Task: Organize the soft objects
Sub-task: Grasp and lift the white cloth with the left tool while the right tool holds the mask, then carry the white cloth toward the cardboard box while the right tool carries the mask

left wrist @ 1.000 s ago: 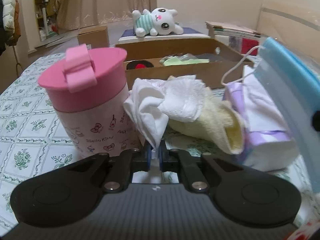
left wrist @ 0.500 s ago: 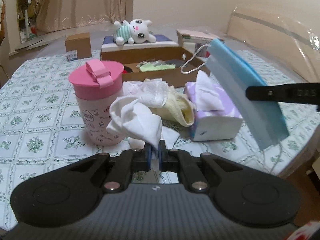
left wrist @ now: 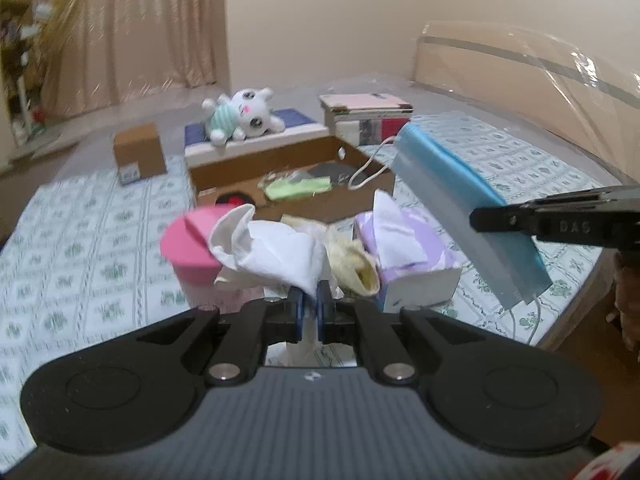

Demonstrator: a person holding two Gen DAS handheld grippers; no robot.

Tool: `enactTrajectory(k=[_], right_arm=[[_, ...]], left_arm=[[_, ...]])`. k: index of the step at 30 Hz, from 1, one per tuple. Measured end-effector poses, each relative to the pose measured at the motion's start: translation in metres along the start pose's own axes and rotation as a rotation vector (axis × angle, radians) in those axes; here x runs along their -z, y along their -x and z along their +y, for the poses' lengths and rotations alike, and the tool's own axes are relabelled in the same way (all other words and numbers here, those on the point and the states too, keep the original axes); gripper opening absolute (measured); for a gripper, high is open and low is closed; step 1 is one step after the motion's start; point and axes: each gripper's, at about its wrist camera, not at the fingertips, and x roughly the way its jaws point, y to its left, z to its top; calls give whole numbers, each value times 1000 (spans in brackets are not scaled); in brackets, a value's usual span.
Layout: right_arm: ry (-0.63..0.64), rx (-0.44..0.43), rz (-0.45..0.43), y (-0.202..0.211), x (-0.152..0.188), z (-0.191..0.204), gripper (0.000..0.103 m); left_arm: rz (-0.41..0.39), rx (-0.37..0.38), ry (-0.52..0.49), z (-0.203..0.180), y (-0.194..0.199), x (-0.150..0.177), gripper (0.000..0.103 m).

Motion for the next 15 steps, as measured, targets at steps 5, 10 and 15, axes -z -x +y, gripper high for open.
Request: enactTrajectory(k=[5,10,15], right_arm=[[6,-8,-18,1,-14,-1,1],[17,-21,-36,-2,-34,-4,1],[11,-51,-38,-15,-62,-10,1]], left_arm=[[-29,35,-52,9,6,-34,5],[-60,55,-111,21,8,-76,5],[-82,69,-152,31,2,-121,5]])
